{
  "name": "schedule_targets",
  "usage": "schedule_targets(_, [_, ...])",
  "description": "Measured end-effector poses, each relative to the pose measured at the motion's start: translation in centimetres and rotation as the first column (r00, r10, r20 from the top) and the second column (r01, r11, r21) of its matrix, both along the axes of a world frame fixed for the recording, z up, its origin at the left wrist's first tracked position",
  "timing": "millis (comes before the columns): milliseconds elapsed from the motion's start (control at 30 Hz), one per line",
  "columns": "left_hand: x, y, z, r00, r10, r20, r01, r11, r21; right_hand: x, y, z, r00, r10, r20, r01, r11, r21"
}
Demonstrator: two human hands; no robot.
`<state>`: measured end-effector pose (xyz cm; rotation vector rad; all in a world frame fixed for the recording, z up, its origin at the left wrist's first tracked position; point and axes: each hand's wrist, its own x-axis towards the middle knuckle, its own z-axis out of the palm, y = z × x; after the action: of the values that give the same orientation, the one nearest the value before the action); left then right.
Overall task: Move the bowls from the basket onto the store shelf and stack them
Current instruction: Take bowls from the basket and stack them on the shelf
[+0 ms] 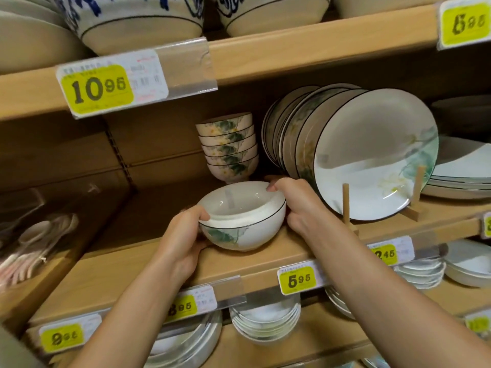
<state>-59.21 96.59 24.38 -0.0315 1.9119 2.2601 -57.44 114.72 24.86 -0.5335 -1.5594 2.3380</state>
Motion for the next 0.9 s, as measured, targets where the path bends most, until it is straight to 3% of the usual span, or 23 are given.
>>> schedule_targets(133, [-0.1,0.2,0.6,0.999,0.030,0.014,-0.031,0.998,0.056,0.9,-0.8,-1.4,0.999,0.036,-0.026,-0.035,0.998,0.042])
schedule_targets(233, [0.2,0.8,-0.1,0.997,0.075,-0.010,-0.074,0.994,0.084,1.5,-1.8,-3.0,0.995,0.073,-0.071,-0.060,0.982,0.177])
schedule_targets(367, [1.2,1.0,-1.0,0.996,0.078,-0.043,-0.074,0.992,0.101,0.8,-0.8,-2.1,0.998,0.030,-0.055,-0.019,0.982,0.187])
schedule_targets(500, [2.1,-1.7,-1.3,0.995,-0.071,-0.073,0.080,0.988,0.131,1.9,0.9,-2.4,0.994,0.021,-0.104,-0.006,0.990,0.140])
schedule_targets(667, [1.9,-3.8,-0.7,0.953,-0.287,-0.101,0.293,0.955,0.051,4.1,1.2,-4.5,0.953,0.254,-0.165,-0.227,0.960,0.163])
schedule_targets(900, [0.1,-2.0,0.3,0.967,-0.234,-0.097,0.241,0.968,0.071,1.1,0.8,-3.2,0.967,0.232,-0.103,-0.216,0.966,0.142])
